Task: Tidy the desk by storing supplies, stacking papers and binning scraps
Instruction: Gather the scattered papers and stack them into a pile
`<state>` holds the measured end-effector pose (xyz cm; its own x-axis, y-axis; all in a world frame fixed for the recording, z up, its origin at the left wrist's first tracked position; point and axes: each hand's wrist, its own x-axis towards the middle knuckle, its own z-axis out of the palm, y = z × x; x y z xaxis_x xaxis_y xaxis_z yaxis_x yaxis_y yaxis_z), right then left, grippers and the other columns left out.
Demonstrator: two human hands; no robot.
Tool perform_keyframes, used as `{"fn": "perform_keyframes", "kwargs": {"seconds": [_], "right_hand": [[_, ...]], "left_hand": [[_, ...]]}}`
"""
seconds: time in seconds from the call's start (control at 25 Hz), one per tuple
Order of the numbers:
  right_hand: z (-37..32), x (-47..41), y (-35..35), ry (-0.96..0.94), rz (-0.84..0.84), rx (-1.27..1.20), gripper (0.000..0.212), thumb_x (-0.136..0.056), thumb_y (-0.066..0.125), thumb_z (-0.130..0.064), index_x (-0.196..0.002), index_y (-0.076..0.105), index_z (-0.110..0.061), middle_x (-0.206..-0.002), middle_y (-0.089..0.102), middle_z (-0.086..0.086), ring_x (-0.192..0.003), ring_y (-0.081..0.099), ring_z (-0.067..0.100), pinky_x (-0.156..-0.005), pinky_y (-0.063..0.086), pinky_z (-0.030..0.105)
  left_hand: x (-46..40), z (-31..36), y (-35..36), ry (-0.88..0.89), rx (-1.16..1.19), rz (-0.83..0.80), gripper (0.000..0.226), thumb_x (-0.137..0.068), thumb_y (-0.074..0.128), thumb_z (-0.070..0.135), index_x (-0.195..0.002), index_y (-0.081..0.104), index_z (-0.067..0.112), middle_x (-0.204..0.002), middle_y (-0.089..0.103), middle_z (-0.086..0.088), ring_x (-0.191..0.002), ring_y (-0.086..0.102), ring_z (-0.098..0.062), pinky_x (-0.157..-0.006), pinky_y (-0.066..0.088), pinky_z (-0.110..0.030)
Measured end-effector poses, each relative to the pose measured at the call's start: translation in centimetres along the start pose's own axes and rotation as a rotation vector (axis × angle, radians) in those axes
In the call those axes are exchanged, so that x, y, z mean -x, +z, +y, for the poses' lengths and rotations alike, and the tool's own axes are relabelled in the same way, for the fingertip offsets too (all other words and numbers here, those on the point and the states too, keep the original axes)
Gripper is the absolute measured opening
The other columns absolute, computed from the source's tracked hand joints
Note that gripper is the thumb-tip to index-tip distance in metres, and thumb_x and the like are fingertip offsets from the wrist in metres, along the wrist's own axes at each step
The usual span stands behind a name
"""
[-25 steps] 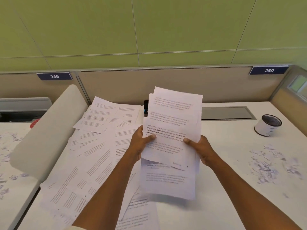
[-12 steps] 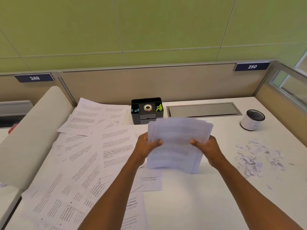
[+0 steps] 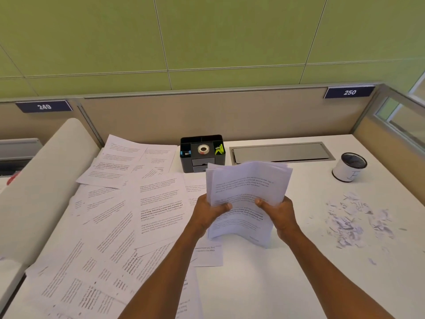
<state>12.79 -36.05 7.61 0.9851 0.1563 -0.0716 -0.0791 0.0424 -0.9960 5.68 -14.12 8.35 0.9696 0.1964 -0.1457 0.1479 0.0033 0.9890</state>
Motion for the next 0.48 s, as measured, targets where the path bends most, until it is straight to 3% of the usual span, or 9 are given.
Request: {"fn": "perform_keyframes", "kwargs": {"seconds": [0.12, 0.24, 0.4, 0.48], "right_hand": [[-0.4, -0.3, -0.6, -0.023, -0.026, 0.033, 0.043, -0.066, 0.088, -0.023, -0.104, 0.071, -0.013, -0.096, 0.077, 0.006, -0.084, 0.074, 0.025, -0.070, 0.062, 0.039], [1.0, 0.0, -2.0, 0.033, -0.042, 0.096, 0.036, -0.074, 0.085, -0.012, -0.106, 0.069, -0.013, -0.100, 0.076, 0.006, -0.092, 0.072, 0.029, -0.076, 0.060, 0.038], [1.7, 0.2, -2.0, 0.021, 0.008, 0.132, 0.026, -0.081, 0.079, -0.012, -0.104, 0.068, -0.017, -0.101, 0.074, 0.007, -0.093, 0.071, 0.028, -0.077, 0.058, 0.035], [1.4, -0.2, -1.8, 0.005, 0.018, 0.129, 0.023, -0.082, 0.078, -0.011, -0.102, 0.068, -0.019, -0.100, 0.074, 0.007, -0.092, 0.070, 0.027, -0.076, 0.058, 0.035]], "left_hand": [[-0.1, -0.3, 0.4, 0.024, 0.046, 0.012, 0.051, -0.071, 0.087, 0.032, -0.117, 0.067, 0.024, -0.109, 0.076, 0.001, -0.097, 0.074, -0.022, -0.077, 0.063, -0.038], [0.3, -1.9, 1.2, -0.025, 0.035, 0.057, 0.044, -0.074, 0.086, 0.030, -0.113, 0.065, 0.033, -0.106, 0.075, 0.007, -0.096, 0.073, -0.021, -0.074, 0.062, -0.029], [0.0, -2.2, 1.8, -0.057, 0.026, 0.094, 0.041, -0.081, 0.083, 0.021, -0.117, 0.065, 0.027, -0.114, 0.073, 0.001, -0.103, 0.070, -0.025, -0.089, 0.060, -0.044], [-0.5, -1.9, 1.8, -0.043, 0.023, 0.108, 0.039, -0.080, 0.083, 0.022, -0.115, 0.066, 0.029, -0.112, 0.073, 0.001, -0.103, 0.070, -0.024, -0.087, 0.060, -0.042]]}}
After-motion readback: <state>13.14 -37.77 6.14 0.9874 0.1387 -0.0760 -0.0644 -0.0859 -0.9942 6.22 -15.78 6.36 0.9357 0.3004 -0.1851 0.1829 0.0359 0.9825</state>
